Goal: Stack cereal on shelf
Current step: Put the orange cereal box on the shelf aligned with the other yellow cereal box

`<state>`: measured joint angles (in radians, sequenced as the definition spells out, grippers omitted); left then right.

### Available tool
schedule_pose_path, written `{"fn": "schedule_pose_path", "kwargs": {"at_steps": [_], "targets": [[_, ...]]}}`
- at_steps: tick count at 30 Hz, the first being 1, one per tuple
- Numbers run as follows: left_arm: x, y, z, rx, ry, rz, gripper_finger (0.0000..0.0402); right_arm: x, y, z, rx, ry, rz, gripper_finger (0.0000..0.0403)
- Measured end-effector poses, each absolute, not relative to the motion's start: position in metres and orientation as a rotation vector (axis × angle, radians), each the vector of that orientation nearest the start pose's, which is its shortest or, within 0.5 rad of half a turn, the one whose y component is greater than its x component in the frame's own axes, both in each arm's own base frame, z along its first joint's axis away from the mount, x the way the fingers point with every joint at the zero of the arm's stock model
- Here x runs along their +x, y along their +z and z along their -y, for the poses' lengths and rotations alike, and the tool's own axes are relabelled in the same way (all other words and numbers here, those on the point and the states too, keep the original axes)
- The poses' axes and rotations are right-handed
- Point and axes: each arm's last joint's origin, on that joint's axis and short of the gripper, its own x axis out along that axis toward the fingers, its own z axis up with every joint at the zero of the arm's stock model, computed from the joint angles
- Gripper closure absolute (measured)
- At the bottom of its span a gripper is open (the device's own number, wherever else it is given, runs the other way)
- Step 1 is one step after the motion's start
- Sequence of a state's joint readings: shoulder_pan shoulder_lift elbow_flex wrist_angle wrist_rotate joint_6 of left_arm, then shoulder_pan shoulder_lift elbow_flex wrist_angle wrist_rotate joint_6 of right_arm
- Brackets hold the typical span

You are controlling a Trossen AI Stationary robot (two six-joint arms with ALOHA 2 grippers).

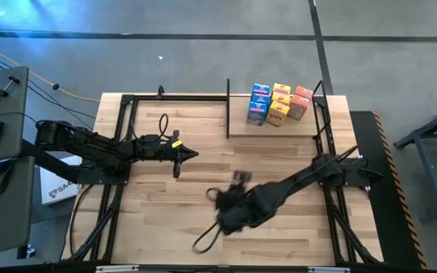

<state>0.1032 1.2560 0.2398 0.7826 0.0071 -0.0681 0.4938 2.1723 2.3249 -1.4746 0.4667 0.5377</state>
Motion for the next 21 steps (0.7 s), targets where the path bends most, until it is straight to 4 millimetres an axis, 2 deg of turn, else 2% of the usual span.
{"fn": "schedule_pose_path", "kwargs": {"at_steps": [3,5,10,18,21], "targets": [[0.211,0.155,-0.022,-0.081,0.102,-0.230,0.0399,0.360,0.342,-0.175,-0.198,-0.351,-1.136,0.0269],[0.211,0.155,-0.021,-0.085,0.095,-0.231,0.0399,0.348,0.343,-0.165,-0.217,-0.338,-1.141,0.0273],[0.211,0.155,-0.021,-0.088,0.094,-0.230,0.0399,0.294,0.319,-0.118,-0.222,-0.475,-1.195,0.0278],[0.211,0.155,-0.021,-0.109,0.096,-0.229,0.0399,0.191,0.293,-0.027,-0.039,-0.563,-1.137,0.0280],[0.211,0.156,-0.021,-0.114,0.097,-0.223,0.0399,0.160,0.286,-0.001,-0.003,-0.594,-1.104,0.0280]]}}
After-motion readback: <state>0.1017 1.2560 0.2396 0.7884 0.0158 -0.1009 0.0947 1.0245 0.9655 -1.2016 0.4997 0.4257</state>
